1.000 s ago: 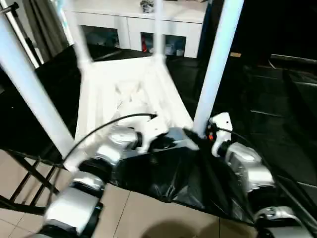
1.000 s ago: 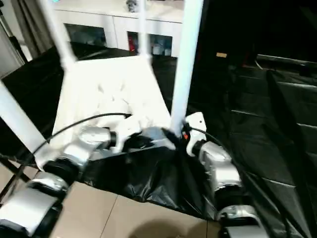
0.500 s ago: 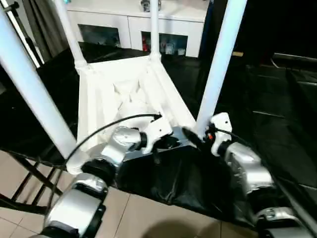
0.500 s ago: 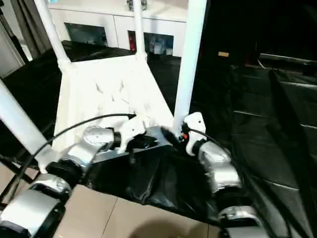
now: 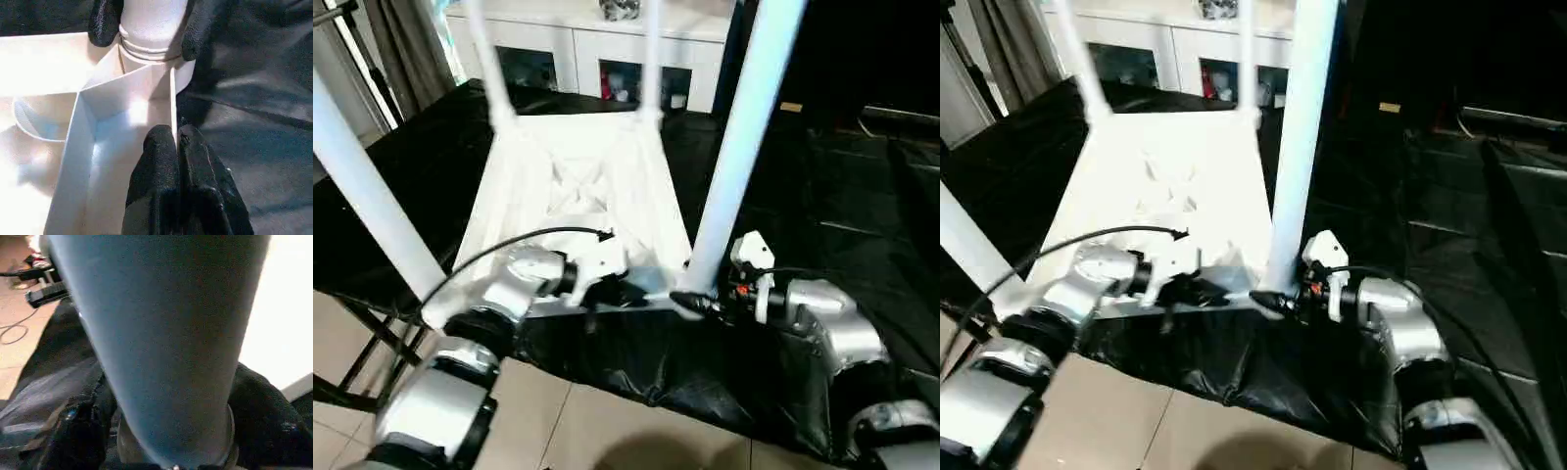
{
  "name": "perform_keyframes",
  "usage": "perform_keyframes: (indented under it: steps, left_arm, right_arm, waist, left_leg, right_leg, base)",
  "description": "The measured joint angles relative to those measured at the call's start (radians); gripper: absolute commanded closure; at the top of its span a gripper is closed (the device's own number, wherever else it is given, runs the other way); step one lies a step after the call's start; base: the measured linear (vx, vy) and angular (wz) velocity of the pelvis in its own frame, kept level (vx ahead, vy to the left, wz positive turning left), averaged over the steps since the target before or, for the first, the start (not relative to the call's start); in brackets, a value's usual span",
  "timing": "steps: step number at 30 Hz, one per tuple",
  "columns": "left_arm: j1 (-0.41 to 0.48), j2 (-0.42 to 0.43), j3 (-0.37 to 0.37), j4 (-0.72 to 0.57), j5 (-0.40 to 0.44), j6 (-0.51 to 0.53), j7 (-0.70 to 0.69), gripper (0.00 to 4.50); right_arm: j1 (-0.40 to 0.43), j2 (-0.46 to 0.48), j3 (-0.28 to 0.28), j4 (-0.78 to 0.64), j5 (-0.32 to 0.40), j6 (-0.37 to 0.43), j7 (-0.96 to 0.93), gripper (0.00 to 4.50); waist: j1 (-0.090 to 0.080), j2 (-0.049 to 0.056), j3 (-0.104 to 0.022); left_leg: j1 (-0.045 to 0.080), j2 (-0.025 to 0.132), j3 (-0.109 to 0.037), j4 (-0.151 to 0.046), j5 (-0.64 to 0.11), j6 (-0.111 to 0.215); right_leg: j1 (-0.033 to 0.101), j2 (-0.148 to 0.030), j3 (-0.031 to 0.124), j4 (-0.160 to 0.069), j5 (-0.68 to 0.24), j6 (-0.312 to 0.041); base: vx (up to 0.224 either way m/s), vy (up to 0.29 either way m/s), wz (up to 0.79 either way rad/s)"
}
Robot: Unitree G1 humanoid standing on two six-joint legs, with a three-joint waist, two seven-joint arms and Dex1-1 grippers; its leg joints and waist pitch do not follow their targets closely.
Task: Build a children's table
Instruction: Rotate leg to tighten
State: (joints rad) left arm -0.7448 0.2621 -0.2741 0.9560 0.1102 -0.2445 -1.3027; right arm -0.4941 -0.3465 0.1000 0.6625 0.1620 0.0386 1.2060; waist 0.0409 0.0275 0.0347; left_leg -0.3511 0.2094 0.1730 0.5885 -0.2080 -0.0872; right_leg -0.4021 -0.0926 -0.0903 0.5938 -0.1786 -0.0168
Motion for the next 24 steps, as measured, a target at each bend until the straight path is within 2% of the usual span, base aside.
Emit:
perform_keyframes:
  steps: [4, 9, 12, 14, 17, 22, 24]
  left_arm:
    - [-0.004, 0.012, -0.006, 0.002, -0.007, 0.0, -0.043, 4.5]
    - [-0.005, 0.013, -0.006, 0.003, -0.007, -0.001, -0.045, 4.5]
    - [-0.005, 0.012, -0.004, 0.005, -0.007, 0.003, -0.026, 4.5]
    - [-0.005, 0.007, 0.001, 0.01, -0.001, 0.011, 0.032, 4.5]
    - [-0.005, -0.01, 0.008, 0.01, 0.012, 0.042, 0.128, 4.5]
    - [0.01, -0.102, 0.025, -0.03, 0.038, 0.137, 0.32, 4.5]
    - [0.021, -0.129, 0.03, -0.043, 0.038, 0.157, 0.359, 4.5]
  right_arm:
    - [-0.011, -0.003, 0.017, 0.003, 0.004, 0.015, 0.044, 1.83]
    - [-0.008, 0.001, 0.014, -0.001, 0.009, 0.03, 0.044, 1.93]
    - [0.017, 0.019, -0.01, -0.018, 0.025, 0.037, 0.005, 1.94]
    - [0.03, 0.048, -0.029, -0.022, 0.023, 0.024, -0.085, 1.94]
    - [0.035, 0.087, -0.062, -0.013, 0.009, 0.003, -0.235, 1.95]
    - [0.038, 0.204, -0.13, 0.006, -0.03, -0.032, -0.61, 1.96]
    - [0.036, 0.227, -0.14, 0.006, -0.039, -0.032, -0.682, 1.96]
  waist:
    - [0.003, 0.0, 0.0]
    - [0.006, 0.0, 0.0]
    - [0.007, 0.0, 0.0]
    - [0.006, 0.0, 0.0]
    - [-0.007, -0.001, 0.001]
    - [-0.023, -0.001, 0.0]
    - [-0.026, 0.0, 0.0]
  left_leg:
    - [0.0, 0.0, 0.0, 0.0, 0.0, 0.0]
    - [0.0, 0.0, 0.0, 0.0, 0.0, 0.0]
    - [0.001, 0.0, 0.0, 0.0, 0.0, 0.0]
    - [0.002, 0.0, 0.0, 0.0, 0.0, -0.001]
    - [0.002, 0.0, 0.0, 0.0, -0.003, -0.006]
    - [0.004, -0.001, -0.002, 0.0, -0.003, -0.006]
    - [0.004, -0.001, -0.002, 0.0, -0.003, -0.006]
  right_leg:
    - [0.0, 0.0, 0.0, 0.0, 0.0, -0.001]
    - [0.0, 0.0, 0.0, 0.0, 0.0, -0.001]
    - [0.0, 0.0, 0.0, 0.001, 0.0, -0.001]
    - [0.001, 0.0, 0.0, 0.001, 0.0, -0.002]
    - [0.001, 0.0, 0.001, 0.001, 0.002, -0.003]
    - [0.001, 0.0, 0.001, 0.0, -0.001, 0.002]
    - [0.002, 0.0, 0.002, -0.001, -0.001, 0.002]
  base:
    - [0.0, 0.0, 0.0]
    - [0.0, 0.0, 0.0]
    - [0.0, 0.0, 0.0]
    - [0.0, 0.0, 0.0]
    - [0.0, 0.0, 0.0]
    - [0.0, 0.0, 0.0]
    - [0.0, 0.0, 0.0]
